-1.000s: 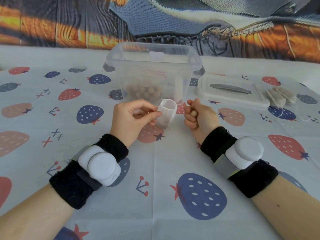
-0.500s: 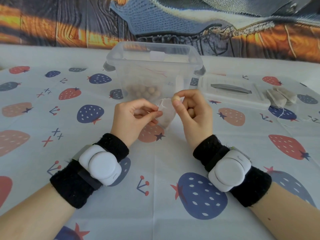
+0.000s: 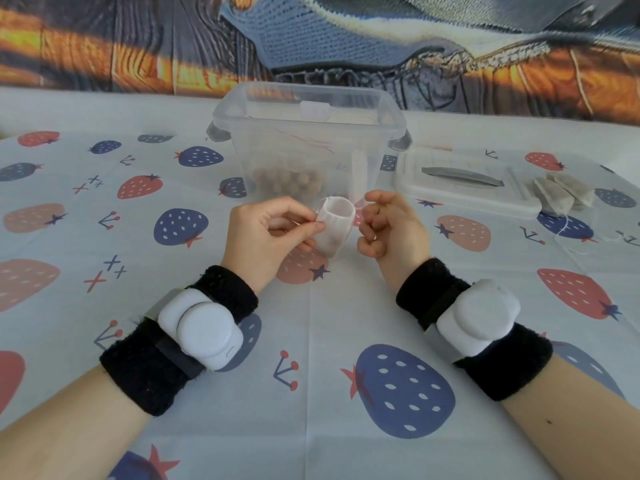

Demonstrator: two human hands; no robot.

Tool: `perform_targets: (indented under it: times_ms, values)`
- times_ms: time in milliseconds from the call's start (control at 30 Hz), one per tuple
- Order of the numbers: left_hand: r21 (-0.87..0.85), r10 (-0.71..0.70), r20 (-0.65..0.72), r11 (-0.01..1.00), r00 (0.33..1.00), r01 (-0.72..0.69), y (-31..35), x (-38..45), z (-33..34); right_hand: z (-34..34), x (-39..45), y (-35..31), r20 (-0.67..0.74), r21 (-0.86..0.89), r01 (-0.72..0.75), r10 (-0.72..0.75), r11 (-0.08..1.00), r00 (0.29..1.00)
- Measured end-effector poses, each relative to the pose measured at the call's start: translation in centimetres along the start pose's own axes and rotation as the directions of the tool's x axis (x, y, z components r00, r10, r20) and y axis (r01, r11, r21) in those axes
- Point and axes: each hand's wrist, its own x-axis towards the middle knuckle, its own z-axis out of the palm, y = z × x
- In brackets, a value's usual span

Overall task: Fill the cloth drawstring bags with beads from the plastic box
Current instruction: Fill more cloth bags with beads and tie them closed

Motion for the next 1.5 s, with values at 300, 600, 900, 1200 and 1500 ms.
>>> perform_targets:
  times_ms: [300,600,900,1200,1500]
  values:
    - [0.002,0.013,0.010,1.000,1.000,-0.013,-0.2,0.1,-0.1,-1.2,1.2,-0.2,0.146,0.150,-0.308,0.287,0.940,0.947]
    - [0.002,0.019,0.015,1.000,1.000,-0.019,-0.2,0.1,-0.1,-0.4,0.1,-0.5,0.034,0.026,0.033,-0.034,0.999,0.999]
    - [0.001,0.019,0.012,1.000,1.000,-0.019,0.0,0.1,0.0,0.3,-1.2,0.1,0.217,-0.204,0.469,-0.428,0.859,0.877]
    - [0.004,0.013,0.005,1.000,1.000,-0.013,0.0,0.0,0.0,0.5,-1.2,0.1,0.284,-0.251,0.402,-0.330,0.880,0.900]
    - [0.003,0.014,0.009,1.000,1.000,-0.014,-0.2,0.1,0.0,-1.5,1.7,-1.0,0.094,0.385,-0.263,0.246,0.885,0.965]
